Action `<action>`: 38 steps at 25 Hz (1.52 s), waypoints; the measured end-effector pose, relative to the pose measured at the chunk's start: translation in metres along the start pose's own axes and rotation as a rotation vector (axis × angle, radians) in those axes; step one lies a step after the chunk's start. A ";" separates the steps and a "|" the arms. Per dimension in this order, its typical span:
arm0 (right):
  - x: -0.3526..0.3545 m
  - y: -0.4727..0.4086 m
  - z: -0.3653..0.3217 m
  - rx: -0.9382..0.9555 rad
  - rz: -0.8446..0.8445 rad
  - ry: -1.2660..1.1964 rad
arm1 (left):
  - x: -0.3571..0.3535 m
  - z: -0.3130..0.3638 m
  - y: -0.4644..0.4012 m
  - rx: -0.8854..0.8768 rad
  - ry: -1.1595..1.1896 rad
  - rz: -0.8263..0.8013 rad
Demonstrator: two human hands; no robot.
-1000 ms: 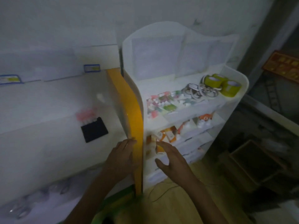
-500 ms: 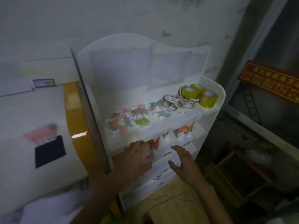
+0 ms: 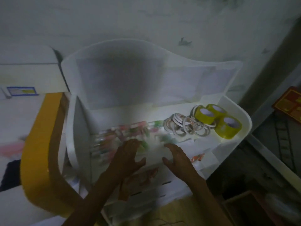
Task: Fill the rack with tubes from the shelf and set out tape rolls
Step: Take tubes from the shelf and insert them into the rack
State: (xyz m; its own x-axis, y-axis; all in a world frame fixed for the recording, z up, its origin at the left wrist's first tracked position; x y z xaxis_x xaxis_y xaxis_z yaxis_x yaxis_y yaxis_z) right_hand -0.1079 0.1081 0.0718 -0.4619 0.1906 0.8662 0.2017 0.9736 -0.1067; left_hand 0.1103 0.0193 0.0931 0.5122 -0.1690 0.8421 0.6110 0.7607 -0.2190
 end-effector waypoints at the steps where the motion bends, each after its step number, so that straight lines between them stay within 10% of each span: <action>1: -0.001 -0.015 0.002 0.031 -0.003 0.001 | -0.001 -0.005 -0.005 0.013 -0.015 0.013; 25: -0.075 -0.234 0.024 0.510 0.107 -0.064 | -0.016 -0.053 -0.087 0.444 -0.208 0.198; 38: -0.052 -0.221 0.029 -0.005 -0.029 -0.801 | -0.013 -0.096 -0.110 0.320 -0.246 0.127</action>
State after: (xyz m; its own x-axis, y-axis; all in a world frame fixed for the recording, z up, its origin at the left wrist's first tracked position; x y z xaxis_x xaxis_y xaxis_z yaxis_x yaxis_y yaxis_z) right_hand -0.1536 -0.1137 0.0358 -0.9464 0.1991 0.2545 0.1830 0.9794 -0.0858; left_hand 0.0942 -0.1224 0.0592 0.3881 0.0641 0.9194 0.3142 0.9286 -0.1974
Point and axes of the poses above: each hand's wrist, its own y-axis away from the middle knuckle, its own x-axis out of the back of the hand, z = x × y, the point moved 1 cm from there along -y, towards the middle knuckle, and after that the axes turned 3 degrees about y, right-handed, at the moved point
